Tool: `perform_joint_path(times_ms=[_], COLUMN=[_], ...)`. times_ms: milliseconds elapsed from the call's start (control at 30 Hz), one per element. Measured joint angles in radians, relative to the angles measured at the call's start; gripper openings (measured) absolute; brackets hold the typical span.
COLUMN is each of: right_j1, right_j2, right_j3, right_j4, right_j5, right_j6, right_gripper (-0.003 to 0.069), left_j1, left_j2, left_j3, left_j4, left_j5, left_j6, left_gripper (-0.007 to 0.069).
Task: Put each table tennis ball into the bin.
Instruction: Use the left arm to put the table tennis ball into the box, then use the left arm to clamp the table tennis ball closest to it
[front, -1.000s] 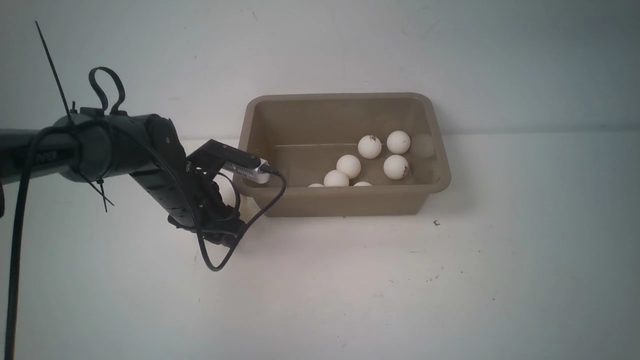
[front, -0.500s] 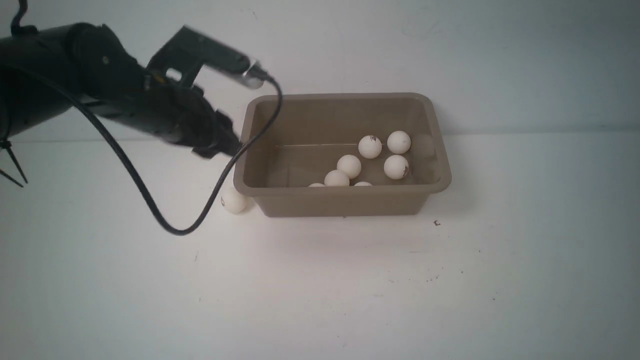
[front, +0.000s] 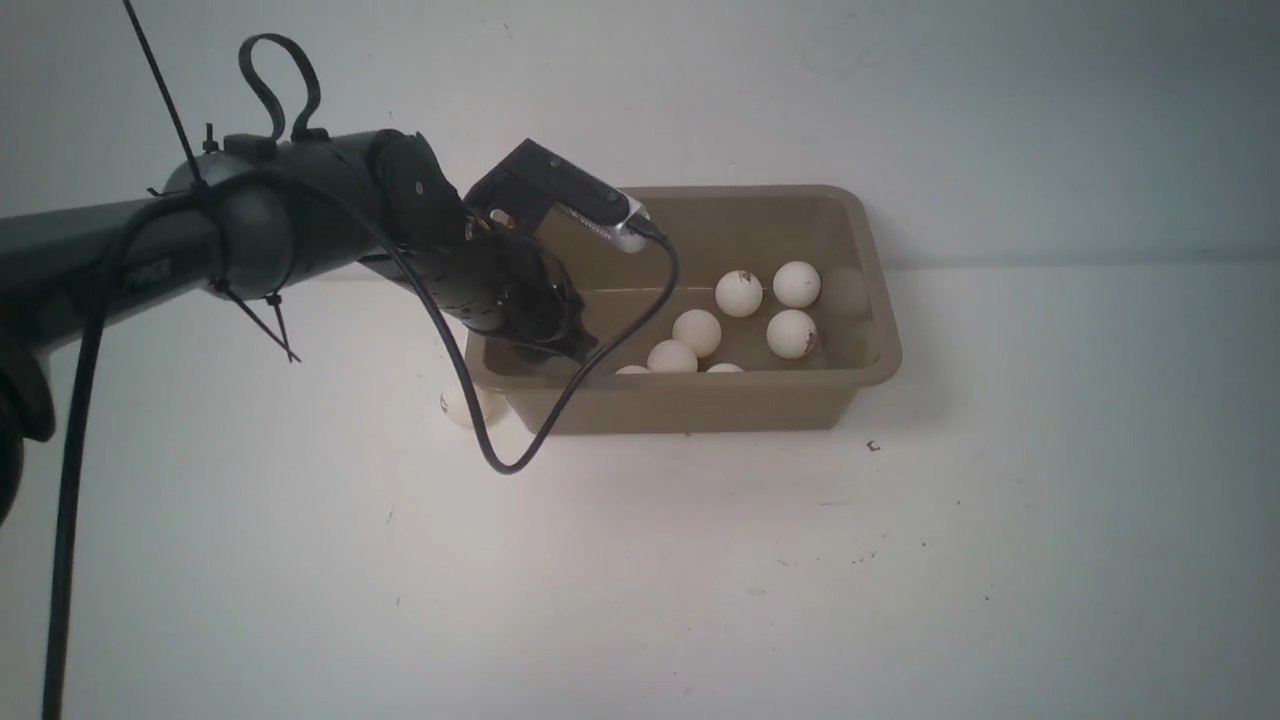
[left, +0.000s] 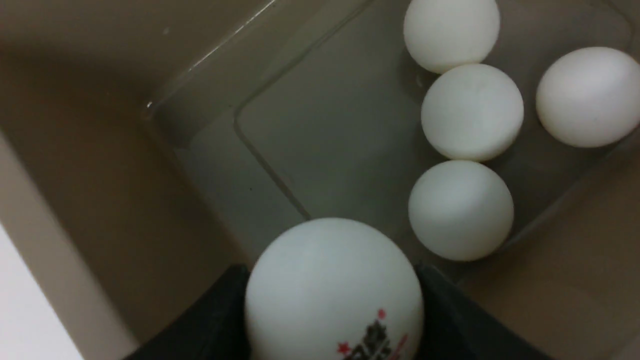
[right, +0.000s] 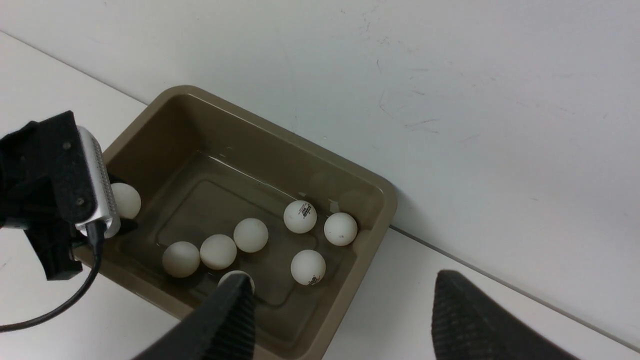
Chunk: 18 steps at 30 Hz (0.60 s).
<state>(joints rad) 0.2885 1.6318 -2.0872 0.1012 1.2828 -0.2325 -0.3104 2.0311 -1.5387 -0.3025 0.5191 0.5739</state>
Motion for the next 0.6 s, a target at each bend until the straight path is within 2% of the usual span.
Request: perform_joint_path(times_ms=[100, 167, 367, 600], right_j1=[0.0, 0.0, 0.0, 0.0], right_j2=[0.0, 0.0, 0.0, 0.0], right_j3=[0.0, 0.0, 0.0, 0.0], right_j4=[0.0, 0.0, 0.0, -0.001], right_j5=[0.0, 0.0, 0.0, 0.0], right_j6=[0.0, 0.0, -0.003, -0.014], right_gripper=[0.044, 0.044, 0.044, 0.044], left_j1=[0.0, 0.0, 0.032, 0.242], left_j2=[0.003, 0.002, -0.058, -0.173], left_j3=[-0.022, -0.041, -0.088, -0.095], left_j4=[0.0, 0.004, 0.023, -0.028], left_j5=[0.009, 0.033, 0.154, 0.307], left_j6=[0.0, 0.005, 0.018, 0.007], left_gripper=[0.0452, 0.0469, 0.0455, 0.0436])
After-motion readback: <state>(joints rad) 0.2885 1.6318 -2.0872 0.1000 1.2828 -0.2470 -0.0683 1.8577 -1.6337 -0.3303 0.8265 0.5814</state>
